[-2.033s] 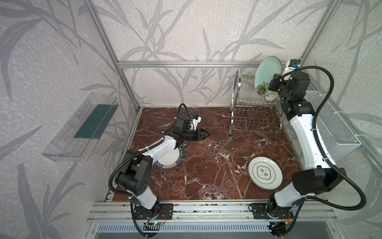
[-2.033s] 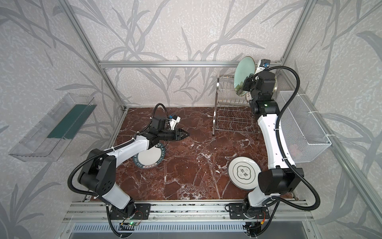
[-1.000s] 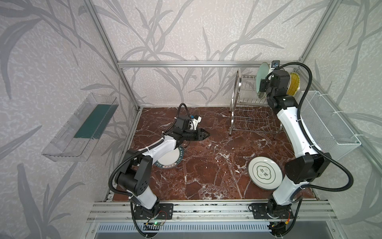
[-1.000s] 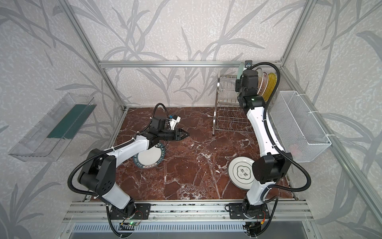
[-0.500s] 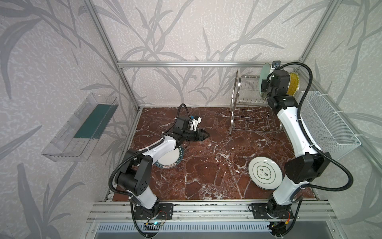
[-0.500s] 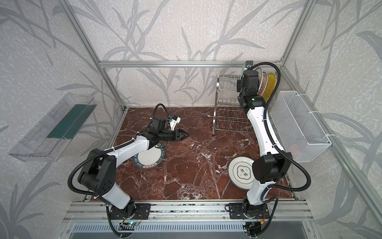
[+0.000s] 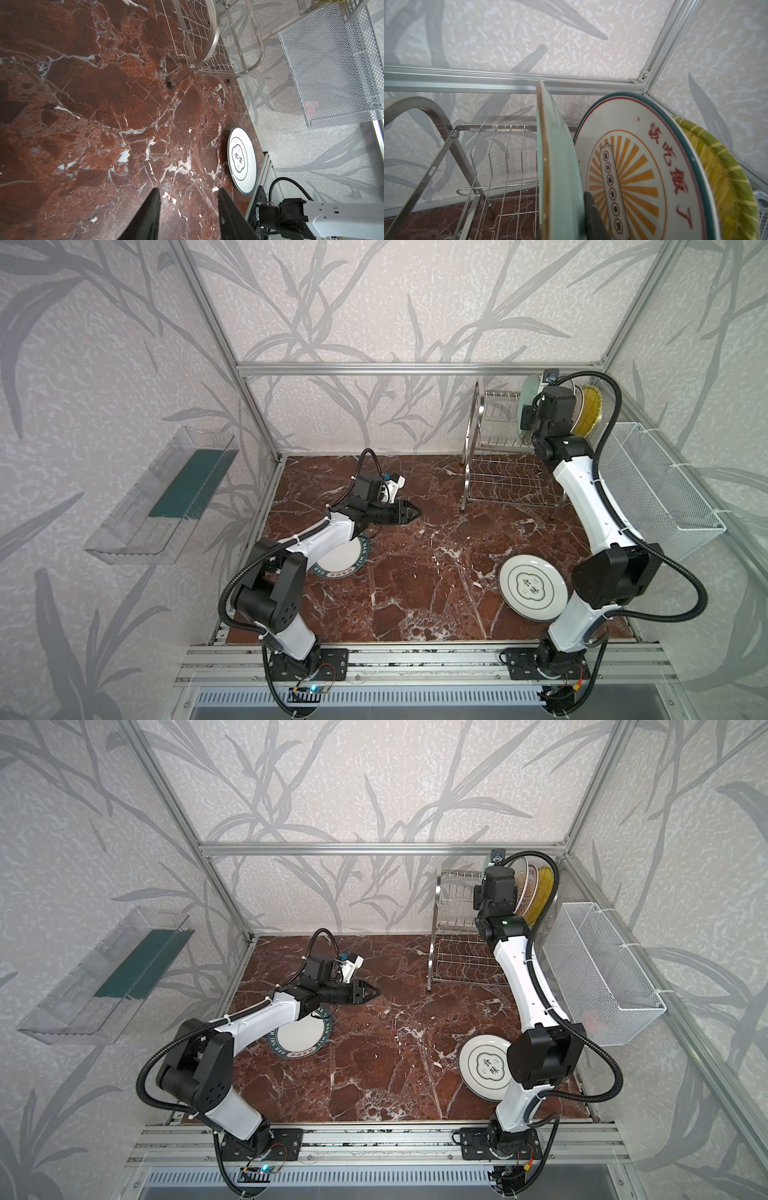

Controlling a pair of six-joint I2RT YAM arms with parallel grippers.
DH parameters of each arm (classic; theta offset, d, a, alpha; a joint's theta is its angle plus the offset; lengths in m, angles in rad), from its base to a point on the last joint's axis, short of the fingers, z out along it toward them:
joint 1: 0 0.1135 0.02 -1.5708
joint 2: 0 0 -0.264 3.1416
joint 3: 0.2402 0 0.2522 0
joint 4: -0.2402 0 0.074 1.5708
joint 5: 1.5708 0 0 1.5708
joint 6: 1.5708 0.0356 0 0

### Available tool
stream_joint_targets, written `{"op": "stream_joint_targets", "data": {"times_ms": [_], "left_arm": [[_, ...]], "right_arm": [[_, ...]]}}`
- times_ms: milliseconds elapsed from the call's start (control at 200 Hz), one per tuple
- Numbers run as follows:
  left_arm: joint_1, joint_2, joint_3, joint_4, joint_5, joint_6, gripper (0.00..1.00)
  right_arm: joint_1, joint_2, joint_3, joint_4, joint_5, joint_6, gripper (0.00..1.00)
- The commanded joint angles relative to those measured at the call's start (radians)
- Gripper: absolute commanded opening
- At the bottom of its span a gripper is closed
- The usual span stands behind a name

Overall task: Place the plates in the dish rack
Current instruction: 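Lower the green flower plate into a rack slot beside the other plates, then open the right gripper and release the plate in the rack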

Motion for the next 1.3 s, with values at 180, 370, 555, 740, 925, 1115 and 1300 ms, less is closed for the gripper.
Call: {"op": "stream_joint_targets", "data": {"times_ms": [180, 370, 555, 740, 925, 1115, 1300], "left_arm": [[0.001, -0.045, 0.000, -0.020, -0.014, 0.025, 0.44], [0.000, -0.046, 0.004, -0.027, -0.016, 0.028, 0.44], [0.000, -0.049, 0.002, -0.033, -0.018, 0.033, 0.44], [0.002, -0.049, 0.003, -0.036, -0.019, 0.034, 0.44], [0.002, -0.050, 0.002, -0.037, -0.020, 0.035, 0.44], [0.002, -0.064, -0.006, -0.036, -0.035, 0.036, 0.44], [0.002, -0.074, -0.004, -0.047, -0.046, 0.039, 0.44]], "right_arm": [[0.000, -0.018, -0.019, 0.133, 0.046, 0.008, 0.00], [0.000, -0.003, -0.017, 0.133, 0.046, 0.001, 0.00], [0.000, 0.015, -0.011, 0.128, 0.043, -0.001, 0.00], [-0.001, 0.022, 0.001, 0.097, 0.031, 0.013, 0.06], [-0.008, 0.022, 0.021, 0.068, -0.011, 0.034, 0.21], [-0.009, 0.016, 0.051, 0.048, -0.045, 0.038, 0.41], [-0.009, 0.014, 0.107, 0.009, -0.066, 0.023, 0.58]]}}
